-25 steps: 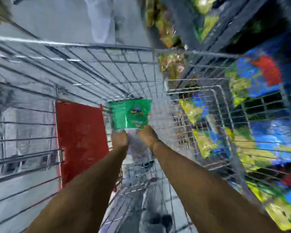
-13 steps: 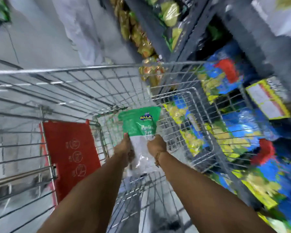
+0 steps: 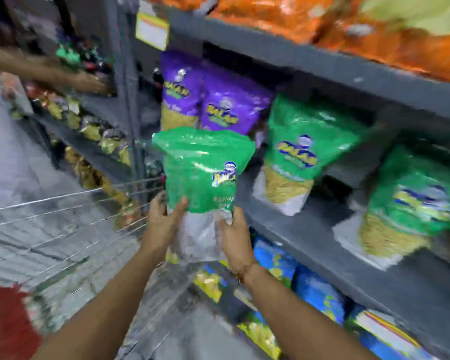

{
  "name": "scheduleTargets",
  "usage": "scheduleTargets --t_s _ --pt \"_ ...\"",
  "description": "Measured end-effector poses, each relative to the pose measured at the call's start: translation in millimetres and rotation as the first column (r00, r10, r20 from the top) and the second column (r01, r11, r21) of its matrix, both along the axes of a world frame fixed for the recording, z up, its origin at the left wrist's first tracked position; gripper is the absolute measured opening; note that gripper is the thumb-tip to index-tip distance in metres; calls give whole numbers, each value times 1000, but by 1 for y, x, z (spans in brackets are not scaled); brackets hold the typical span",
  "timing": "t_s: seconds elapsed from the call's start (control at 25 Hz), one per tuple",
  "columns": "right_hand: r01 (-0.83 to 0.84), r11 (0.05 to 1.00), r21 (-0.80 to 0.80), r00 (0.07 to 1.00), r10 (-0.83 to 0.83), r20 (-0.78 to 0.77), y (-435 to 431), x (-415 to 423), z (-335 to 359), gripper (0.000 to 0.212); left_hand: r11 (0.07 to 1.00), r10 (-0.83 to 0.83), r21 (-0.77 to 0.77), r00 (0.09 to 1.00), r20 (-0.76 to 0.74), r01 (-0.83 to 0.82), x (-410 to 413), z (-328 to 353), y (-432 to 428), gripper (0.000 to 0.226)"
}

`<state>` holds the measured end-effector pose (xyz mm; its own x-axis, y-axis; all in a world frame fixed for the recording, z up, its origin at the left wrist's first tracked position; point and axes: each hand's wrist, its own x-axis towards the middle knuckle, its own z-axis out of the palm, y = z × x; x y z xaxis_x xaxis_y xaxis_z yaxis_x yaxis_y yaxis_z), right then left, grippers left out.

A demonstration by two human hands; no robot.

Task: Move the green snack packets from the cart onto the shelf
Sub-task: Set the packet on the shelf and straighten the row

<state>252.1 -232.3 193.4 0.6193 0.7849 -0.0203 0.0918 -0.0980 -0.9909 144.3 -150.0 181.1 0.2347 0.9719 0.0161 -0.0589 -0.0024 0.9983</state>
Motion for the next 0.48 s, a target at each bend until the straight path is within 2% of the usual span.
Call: scheduleTargets --t_s 0.08,0.12,0.2,0.32,0.44,0.48 --pt "148 983 105 980 -132 -148 -60 36 18 19 976 -186 91 977 -104 196 37 23 -54 11" --pt "235 961 146 962 -209 -175 -87 50 23 18 951 -249 145 954 -166 273 54 30 -79 7" --pt "400 878 262 916 -381 -123 -143 81 22 10 893 -384 176 906 -180 414 98 37 -134 8" --pt "581 726 368 795 -603 -65 -210 119 20 9 812 -523 200 836 -165 548 157 45 -198 8" --pt "761 550 344 617 -777 -123 -268 160 26 6 720 -610 213 749 -258 660 219 48 -244 37" --pt "793 505 340 570 -812 -124 -283 174 29 7 677 -648 203 703 -291 708 239 50 -255 41"
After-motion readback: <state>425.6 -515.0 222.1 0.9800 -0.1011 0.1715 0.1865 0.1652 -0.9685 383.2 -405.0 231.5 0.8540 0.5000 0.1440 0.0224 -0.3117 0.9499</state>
